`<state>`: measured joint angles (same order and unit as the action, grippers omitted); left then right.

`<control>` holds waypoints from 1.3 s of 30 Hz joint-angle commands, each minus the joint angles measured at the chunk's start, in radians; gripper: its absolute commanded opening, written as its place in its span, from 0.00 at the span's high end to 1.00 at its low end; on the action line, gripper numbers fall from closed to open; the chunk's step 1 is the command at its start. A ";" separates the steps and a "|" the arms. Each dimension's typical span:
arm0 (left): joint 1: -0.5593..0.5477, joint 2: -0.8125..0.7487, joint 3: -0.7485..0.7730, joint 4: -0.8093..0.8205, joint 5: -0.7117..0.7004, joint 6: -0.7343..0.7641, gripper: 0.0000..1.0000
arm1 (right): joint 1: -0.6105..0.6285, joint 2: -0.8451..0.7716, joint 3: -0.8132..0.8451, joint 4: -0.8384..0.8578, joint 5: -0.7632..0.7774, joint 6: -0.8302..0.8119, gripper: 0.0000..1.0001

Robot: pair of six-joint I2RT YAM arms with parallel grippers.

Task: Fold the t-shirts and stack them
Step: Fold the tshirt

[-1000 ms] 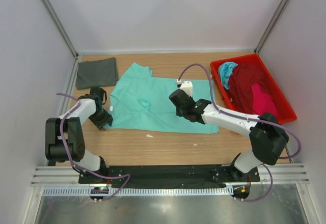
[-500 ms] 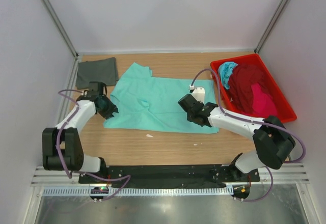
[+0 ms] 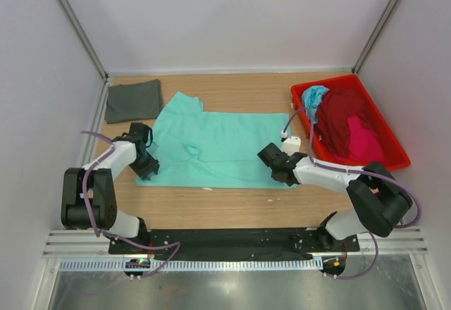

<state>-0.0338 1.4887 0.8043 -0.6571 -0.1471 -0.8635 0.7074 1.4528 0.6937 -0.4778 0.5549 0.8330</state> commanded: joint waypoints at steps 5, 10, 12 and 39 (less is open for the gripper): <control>0.002 -0.149 -0.105 -0.105 -0.134 -0.069 0.62 | 0.007 -0.103 -0.123 -0.151 0.046 0.207 0.85; 0.002 -0.237 -0.058 -0.125 -0.001 -0.022 0.58 | 0.009 -0.274 -0.093 -0.136 -0.002 0.085 0.78; 0.002 -0.278 0.033 -0.153 0.032 0.004 0.56 | 0.009 -0.301 -0.021 -0.151 -0.012 -0.007 0.74; 0.002 0.675 1.060 0.134 0.333 0.572 0.41 | -0.540 0.346 0.742 -0.012 -0.659 -0.721 0.57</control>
<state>-0.0315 2.1235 1.7435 -0.4740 0.1455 -0.3569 0.2092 1.7744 1.3514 -0.4843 -0.0158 0.1947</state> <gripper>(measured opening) 0.590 0.425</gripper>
